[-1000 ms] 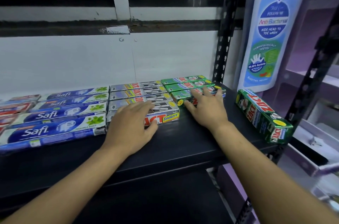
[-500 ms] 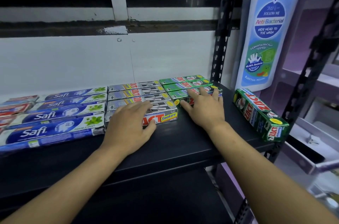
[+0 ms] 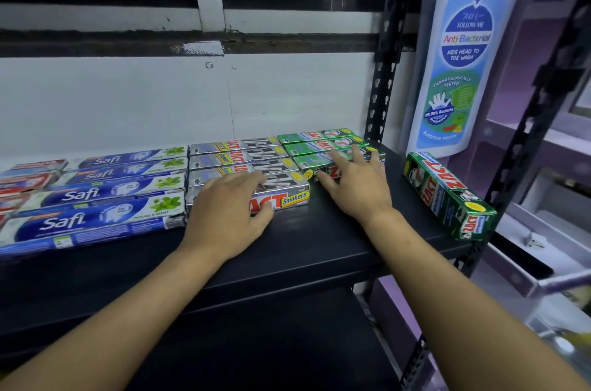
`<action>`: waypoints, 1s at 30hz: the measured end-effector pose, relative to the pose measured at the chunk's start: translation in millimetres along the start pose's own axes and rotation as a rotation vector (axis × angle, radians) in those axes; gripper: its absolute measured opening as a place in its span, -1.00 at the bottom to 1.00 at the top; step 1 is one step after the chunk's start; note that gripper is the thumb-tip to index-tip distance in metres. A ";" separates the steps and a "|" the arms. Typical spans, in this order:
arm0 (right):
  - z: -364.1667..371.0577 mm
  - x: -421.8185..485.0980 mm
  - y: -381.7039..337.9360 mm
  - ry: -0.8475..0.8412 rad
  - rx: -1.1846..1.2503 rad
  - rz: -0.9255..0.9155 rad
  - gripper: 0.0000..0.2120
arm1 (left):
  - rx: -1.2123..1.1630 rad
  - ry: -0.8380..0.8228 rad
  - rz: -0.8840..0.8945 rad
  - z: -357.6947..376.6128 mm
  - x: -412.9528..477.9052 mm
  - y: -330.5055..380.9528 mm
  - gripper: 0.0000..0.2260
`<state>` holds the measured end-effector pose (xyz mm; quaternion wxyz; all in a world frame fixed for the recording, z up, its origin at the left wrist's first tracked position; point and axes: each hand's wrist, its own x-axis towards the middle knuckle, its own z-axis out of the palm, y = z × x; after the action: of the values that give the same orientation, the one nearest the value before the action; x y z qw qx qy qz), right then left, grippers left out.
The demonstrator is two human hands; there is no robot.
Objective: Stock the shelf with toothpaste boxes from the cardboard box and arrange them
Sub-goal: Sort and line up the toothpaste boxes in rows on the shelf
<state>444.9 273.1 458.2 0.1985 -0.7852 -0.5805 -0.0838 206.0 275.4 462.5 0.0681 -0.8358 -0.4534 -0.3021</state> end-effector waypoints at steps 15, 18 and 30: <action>-80.4 -89.7 57.4 0.387 -0.132 0.033 -0.62 | -0.005 -0.019 0.015 -3.1 -1.1 -0.1 -0.61; -85.1 -105.5 76.9 0.323 -0.105 0.123 -0.66 | -0.004 -0.028 0.014 -3.9 -1.0 -0.7 -0.60; -81.7 -144.4 77.5 0.270 0.633 0.374 -0.73 | 0.002 -0.032 0.029 -6.6 -1.6 1.5 -0.59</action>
<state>481.1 93.6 463.4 0.5174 -0.7593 -0.3932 0.0348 203.7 270.9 467.2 0.0659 -0.8469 -0.4427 -0.2871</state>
